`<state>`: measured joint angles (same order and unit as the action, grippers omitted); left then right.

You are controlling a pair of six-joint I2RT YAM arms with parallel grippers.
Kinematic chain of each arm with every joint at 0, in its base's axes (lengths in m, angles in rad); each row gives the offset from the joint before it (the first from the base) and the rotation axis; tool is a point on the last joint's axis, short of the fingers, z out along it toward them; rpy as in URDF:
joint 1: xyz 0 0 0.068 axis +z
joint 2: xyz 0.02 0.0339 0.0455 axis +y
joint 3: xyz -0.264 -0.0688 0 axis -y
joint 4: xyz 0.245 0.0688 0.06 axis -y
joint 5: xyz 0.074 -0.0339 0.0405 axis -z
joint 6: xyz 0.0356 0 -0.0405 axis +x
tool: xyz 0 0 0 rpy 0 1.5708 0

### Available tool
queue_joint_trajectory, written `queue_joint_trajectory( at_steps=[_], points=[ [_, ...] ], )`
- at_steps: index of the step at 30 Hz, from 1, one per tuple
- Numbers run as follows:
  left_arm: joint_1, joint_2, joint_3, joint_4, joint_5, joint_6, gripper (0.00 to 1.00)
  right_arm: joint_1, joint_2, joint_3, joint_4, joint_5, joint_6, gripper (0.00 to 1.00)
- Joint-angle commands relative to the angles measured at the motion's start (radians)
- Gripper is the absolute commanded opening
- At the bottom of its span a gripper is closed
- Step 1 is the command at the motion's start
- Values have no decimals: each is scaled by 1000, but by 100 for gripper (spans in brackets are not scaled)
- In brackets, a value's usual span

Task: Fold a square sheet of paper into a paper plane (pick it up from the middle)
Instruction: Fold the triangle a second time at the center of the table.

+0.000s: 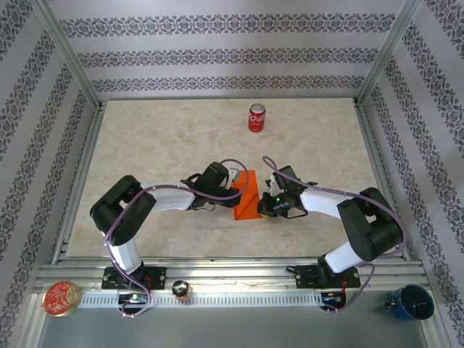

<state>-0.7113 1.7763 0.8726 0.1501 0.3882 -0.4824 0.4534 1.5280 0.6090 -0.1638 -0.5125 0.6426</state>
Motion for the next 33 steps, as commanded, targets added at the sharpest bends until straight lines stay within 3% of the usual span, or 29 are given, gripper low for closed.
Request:
queue_joint_trajectory(
  at_steps=[1, 33],
  points=[
    [12, 20, 18, 4, -11, 22, 0, -10, 33, 0, -62, 39, -26, 0],
    [12, 37, 35, -34, -86, 39, 0, -10, 26, 3, -74, 43, -15, 0]
  ],
)
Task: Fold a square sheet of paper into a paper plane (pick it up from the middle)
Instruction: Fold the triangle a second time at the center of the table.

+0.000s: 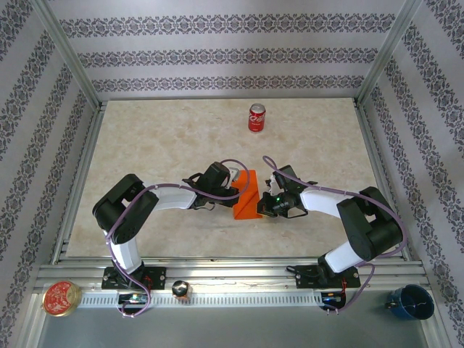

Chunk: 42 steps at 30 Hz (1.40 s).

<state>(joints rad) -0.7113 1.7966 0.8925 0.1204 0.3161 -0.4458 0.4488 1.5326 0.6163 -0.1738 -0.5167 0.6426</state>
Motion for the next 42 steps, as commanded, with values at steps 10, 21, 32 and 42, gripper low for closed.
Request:
queue_joint_trajectory(
  at_steps=[10, 21, 32, 42],
  points=[
    [12, 26, 17, -12, -12, -3, 0, -5, 18, -1, -65, 49, -12, 0],
    [12, 15, 4, 0, -28, -14, 0, -5, 20, -3, -65, 50, -12, 0],
    [12, 7, -11, 15, -34, -30, 0, -5, 16, -3, -69, 52, -11, 0],
    [12, 12, -13, 35, -8, -23, 0, -6, 23, 0, -68, 51, -10, 0]
  ],
)
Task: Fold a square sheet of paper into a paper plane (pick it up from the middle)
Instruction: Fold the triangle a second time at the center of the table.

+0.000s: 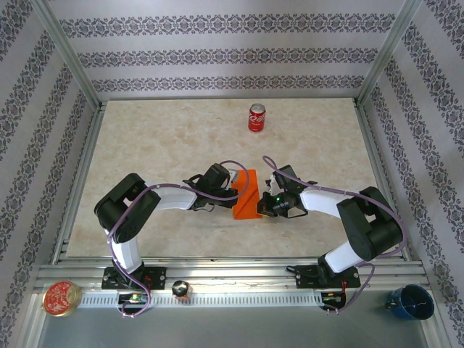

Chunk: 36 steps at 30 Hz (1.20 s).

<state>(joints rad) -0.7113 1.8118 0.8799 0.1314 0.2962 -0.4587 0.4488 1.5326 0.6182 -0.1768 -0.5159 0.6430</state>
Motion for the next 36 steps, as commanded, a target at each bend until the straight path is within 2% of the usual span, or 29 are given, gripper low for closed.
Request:
queue_joint_trajectory(
  at_steps=[1, 11, 20, 24, 30, 36],
  points=[
    [12, -2, 0, 25, 11, -12, 0, -7, 23, 0, -66, 51, -11, 0],
    [12, 19, 1, 22, 31, -15, 0, -7, 19, 9, -57, 36, 0, 0],
    [12, 12, -27, 35, 36, -24, 0, -14, -95, 33, 83, -33, 138, 3],
    [12, 11, -36, 49, 41, -32, 0, 2, -52, 63, 151, -72, 211, 1],
    [12, 17, -37, 51, 43, -34, 0, 28, 18, 91, 226, -30, 299, 0],
    [12, 21, -39, 59, 45, -38, 0, 36, 74, 82, 298, -44, 339, 0]
  ],
)
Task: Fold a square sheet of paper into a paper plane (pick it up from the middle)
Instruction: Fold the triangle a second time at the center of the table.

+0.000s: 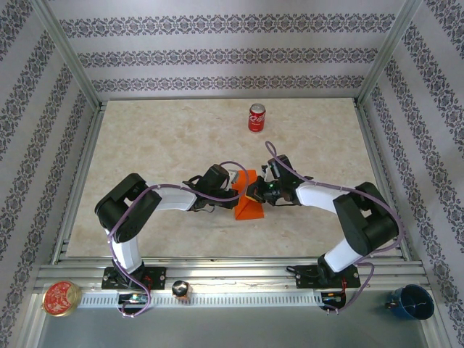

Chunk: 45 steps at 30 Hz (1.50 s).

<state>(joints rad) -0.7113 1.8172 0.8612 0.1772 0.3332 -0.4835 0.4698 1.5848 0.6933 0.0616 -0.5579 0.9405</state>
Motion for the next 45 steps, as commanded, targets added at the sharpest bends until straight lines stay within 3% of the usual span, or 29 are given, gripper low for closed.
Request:
queue_joint_trajectory(
  at_steps=[1, 5, 16, 25, 30, 38, 45],
  points=[
    [12, 15, -20, 12, 8, -14, 0, 15, 32, 3, 69, -9, 45, 0],
    [12, 19, -17, 11, 7, -14, 0, 15, 82, -8, 127, -55, 52, 0],
    [12, 23, -13, 1, 6, -11, 0, 4, 133, -118, 113, 9, 17, 0],
    [12, 20, -7, -16, 3, -6, 0, -22, -2, -55, 64, -4, 16, 0],
    [12, 18, -4, -19, 3, -5, 0, -40, 50, -7, 55, -28, 5, 0],
    [12, 16, -7, -23, 0, -3, 0, -60, 122, -88, 54, 120, 47, 0],
    [12, 13, -10, -26, -1, -1, 0, -99, 83, -86, 48, 70, 33, 0]
  ],
)
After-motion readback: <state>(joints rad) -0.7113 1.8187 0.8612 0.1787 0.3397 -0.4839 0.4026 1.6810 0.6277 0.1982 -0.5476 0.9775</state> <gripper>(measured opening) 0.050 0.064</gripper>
